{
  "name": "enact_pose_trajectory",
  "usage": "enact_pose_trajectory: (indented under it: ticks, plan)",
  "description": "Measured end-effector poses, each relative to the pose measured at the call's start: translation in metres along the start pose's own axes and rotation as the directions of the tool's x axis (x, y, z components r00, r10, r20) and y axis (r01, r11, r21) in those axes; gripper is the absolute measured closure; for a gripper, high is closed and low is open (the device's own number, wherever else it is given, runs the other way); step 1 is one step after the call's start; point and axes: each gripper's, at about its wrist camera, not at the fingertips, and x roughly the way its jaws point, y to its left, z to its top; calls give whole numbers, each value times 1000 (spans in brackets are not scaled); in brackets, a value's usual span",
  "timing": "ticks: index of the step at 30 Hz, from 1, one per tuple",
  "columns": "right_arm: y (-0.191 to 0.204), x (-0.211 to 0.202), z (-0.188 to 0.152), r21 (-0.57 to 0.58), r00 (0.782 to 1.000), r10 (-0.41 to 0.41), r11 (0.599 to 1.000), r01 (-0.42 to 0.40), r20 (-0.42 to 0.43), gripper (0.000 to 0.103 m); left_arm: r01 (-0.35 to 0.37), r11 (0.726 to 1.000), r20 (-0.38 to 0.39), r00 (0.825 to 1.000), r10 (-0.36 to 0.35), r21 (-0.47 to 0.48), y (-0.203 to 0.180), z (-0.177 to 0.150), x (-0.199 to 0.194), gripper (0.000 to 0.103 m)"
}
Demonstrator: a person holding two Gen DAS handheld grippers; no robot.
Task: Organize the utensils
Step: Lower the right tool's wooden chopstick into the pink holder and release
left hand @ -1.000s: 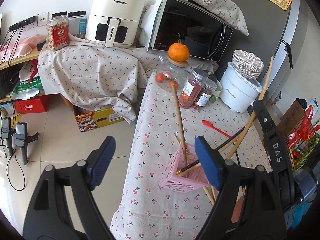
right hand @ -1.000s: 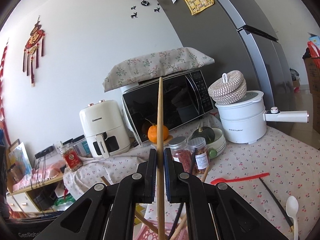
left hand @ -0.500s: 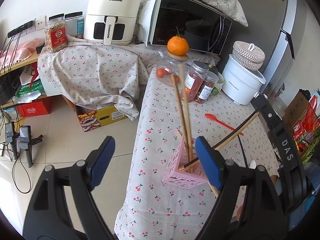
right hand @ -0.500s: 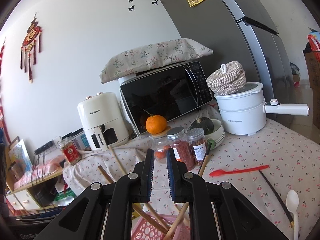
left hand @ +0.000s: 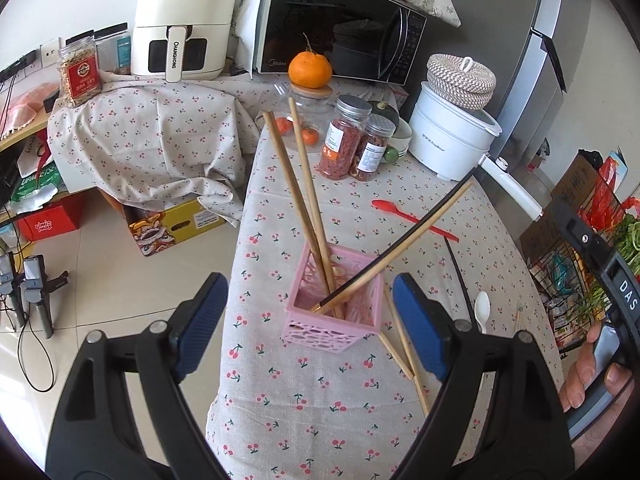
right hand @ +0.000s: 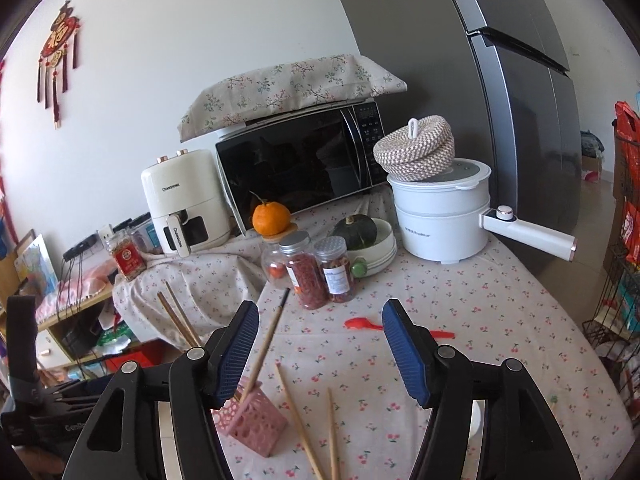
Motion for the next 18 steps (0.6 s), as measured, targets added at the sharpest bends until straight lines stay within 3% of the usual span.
enact_pose_trajectory:
  ticks: [5,8,11,13,16,18]
  plan:
    - [-30,4,-21,28,995,-14,999,17,-102,34,22,999,-39,999,-23,-32,-3,-5,6,18]
    - [-37,19,-41,30,980,-1,1000,7,-197,34,22,998,-48,999,-25,-52,0,-8,8,18]
    - [-34,40,-59,13,951,64,998,-63,-303,34,21,999,-65,998,-24,-46,3,-10,10,16]
    - [-27,55,-71,-12,923,114,992,-128,-368,35,9,999,-73,997,-12,-46,5,-11,12,8]
    - [-15,76,-86,-30,879,178,977,-213,-443,45,-2,999,-70,998,-1,-48,10,-11,12,2]
    - [-5,89,-93,-55,863,197,967,-250,-466,55,-7,999,-64,998,3,-52,13,-10,12,1]
